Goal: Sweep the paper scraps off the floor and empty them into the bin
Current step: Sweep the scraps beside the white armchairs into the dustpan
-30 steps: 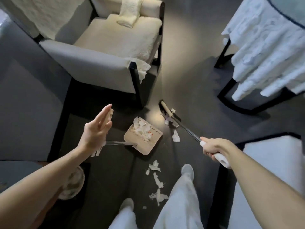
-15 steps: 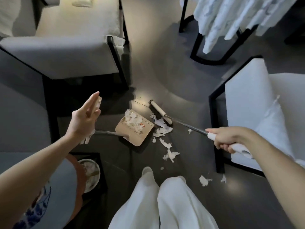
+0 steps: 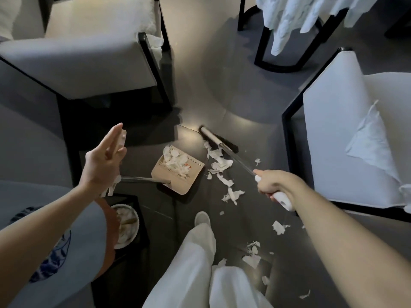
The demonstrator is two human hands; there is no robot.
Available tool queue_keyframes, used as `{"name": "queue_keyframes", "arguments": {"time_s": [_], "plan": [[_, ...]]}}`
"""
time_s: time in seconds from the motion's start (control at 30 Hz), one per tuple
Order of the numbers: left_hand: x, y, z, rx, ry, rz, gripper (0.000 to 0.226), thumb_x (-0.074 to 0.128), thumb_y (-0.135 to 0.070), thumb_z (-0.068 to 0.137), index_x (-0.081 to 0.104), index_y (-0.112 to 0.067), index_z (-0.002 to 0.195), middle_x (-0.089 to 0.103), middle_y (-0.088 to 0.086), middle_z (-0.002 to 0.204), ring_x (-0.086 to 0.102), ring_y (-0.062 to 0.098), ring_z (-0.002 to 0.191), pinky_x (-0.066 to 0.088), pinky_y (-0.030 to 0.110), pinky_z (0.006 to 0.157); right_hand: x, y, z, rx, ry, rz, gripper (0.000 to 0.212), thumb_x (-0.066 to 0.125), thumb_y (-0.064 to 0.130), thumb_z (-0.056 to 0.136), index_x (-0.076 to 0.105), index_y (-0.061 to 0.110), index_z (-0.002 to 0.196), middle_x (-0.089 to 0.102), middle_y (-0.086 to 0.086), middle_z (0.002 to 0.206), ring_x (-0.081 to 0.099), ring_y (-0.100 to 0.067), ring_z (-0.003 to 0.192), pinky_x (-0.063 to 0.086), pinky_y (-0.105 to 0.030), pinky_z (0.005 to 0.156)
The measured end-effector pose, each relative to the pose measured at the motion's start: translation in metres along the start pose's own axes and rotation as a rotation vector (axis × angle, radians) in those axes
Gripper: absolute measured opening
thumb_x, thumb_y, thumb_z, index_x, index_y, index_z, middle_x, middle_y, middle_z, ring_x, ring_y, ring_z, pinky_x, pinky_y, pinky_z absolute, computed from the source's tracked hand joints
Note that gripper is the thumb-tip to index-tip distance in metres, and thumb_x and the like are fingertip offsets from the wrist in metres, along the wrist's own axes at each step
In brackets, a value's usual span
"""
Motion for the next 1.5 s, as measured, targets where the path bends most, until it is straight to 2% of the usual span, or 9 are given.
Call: {"name": "queue_keyframes", "arguments": {"time_s": [0.07, 0.2, 0.43, 0.63, 0.8, 1.03, 1.33, 1.43, 1.5], "plan": [[0.001, -0.004, -0.010, 0.015, 0.007, 0.001, 0.063, 0.056, -0.009, 0.096, 0.043, -0.059, 0.132, 0.062, 0.020, 0.121, 0.061, -0.004, 0.064, 0.047, 0.008, 0.054, 0.018, -0.004, -0.005, -0.012, 0.039, -0.143, 0.087, 0.040, 0.000, 0.084, 0.003, 0.038, 0.153, 0.054, -0.010, 0.122, 0.052, -0.016, 0.052, 0.048, -0.027, 0.053], [0.006, -0.004, -0.043, 0.057, 0.021, 0.011, 0.061, 0.056, -0.009, 0.096, 0.042, -0.052, 0.138, 0.058, 0.018, 0.131, 0.060, 0.034, 0.108, 0.048, 0.018, 0.072, 0.052, -0.033, -0.020, 0.005, 0.063, -0.145, 0.087, 0.040, 0.002, 0.083, 0.002, 0.041, 0.152, 0.065, -0.013, 0.099, 0.052, -0.017, 0.051, 0.048, -0.029, 0.057], [0.001, -0.009, -0.138, 0.099, -0.006, -0.085, 0.059, 0.053, -0.003, 0.097, 0.041, -0.038, 0.143, 0.055, 0.006, 0.139, 0.046, 0.032, 0.123, 0.042, 0.047, 0.102, 0.119, -0.097, -0.069, -0.007, 0.076, -0.228, 0.092, 0.041, -0.002, 0.080, 0.001, 0.039, 0.152, 0.048, -0.018, 0.135, 0.061, -0.024, 0.063, 0.052, -0.033, 0.059], [-0.014, -0.012, -0.203, 0.151, -0.041, -0.064, 0.059, 0.053, 0.004, 0.094, 0.041, -0.023, 0.145, 0.049, -0.005, 0.137, 0.040, -0.018, 0.118, 0.037, 0.001, 0.092, 0.155, -0.141, -0.116, 0.014, 0.081, -0.017, 0.085, 0.040, -0.005, 0.085, 0.014, 0.043, 0.151, 0.054, -0.015, 0.108, 0.047, -0.016, 0.043, 0.040, -0.019, 0.040], [-0.017, -0.001, -0.237, 0.146, 0.022, -0.005, 0.061, 0.054, 0.002, 0.094, 0.040, -0.030, 0.144, 0.051, -0.009, 0.137, 0.054, 0.031, 0.117, 0.047, 0.045, 0.098, 0.147, -0.156, -0.135, 0.028, 0.021, 0.363, 0.081, 0.043, -0.009, 0.086, 0.027, 0.041, 0.148, 0.050, -0.005, 0.061, 0.038, -0.009, 0.029, 0.036, -0.016, 0.036], [-0.011, 0.029, -0.253, 0.165, 0.133, -0.031, 0.062, 0.052, 0.007, 0.093, 0.037, -0.025, 0.144, 0.047, 0.001, 0.142, 0.046, 0.015, 0.132, 0.039, 0.024, 0.106, 0.135, -0.161, -0.124, 0.037, -0.177, 0.613, 0.082, 0.040, -0.011, 0.083, 0.030, 0.039, 0.148, 0.051, -0.006, 0.064, 0.038, -0.009, 0.036, 0.035, -0.016, 0.036], [0.003, 0.054, -0.205, 0.217, 0.187, 0.091, 0.063, 0.056, -0.002, 0.094, 0.038, -0.039, 0.141, 0.050, -0.012, 0.133, 0.053, -0.005, 0.112, 0.040, 0.000, 0.086, 0.150, -0.138, -0.051, 0.093, -0.223, 0.660, 0.074, 0.035, -0.007, 0.087, 0.025, 0.032, 0.149, 0.048, -0.009, 0.062, 0.037, -0.014, 0.041, 0.033, -0.017, 0.039], [0.003, 0.058, -0.178, 0.181, 0.201, 0.084, 0.060, 0.056, -0.007, 0.095, 0.040, -0.043, 0.140, 0.057, -0.006, 0.128, 0.060, -0.004, 0.068, 0.045, 0.007, 0.062, 0.180, -0.125, -0.040, 0.147, -0.124, 0.721, 0.076, 0.037, -0.002, 0.087, 0.022, 0.038, 0.150, 0.048, -0.008, 0.068, 0.036, -0.012, 0.044, 0.032, -0.020, 0.043], [0.006, 0.054, -0.161, 0.157, 0.241, 0.044, 0.060, 0.056, -0.008, 0.095, 0.041, -0.048, 0.138, 0.060, -0.001, 0.129, 0.060, -0.001, 0.067, 0.050, 0.016, 0.067, 0.197, -0.108, -0.044, 0.158, -0.077, 0.723, 0.081, 0.039, -0.003, 0.087, 0.016, 0.041, 0.150, 0.048, -0.008, 0.065, 0.037, -0.013, 0.043, 0.033, -0.022, 0.045]]}}
Point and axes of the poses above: each hand's wrist, its own z-axis towards the middle knuckle, its own x-axis out of the palm, y = z × x, the point moved 7 cm from there along z, towards the middle knuckle
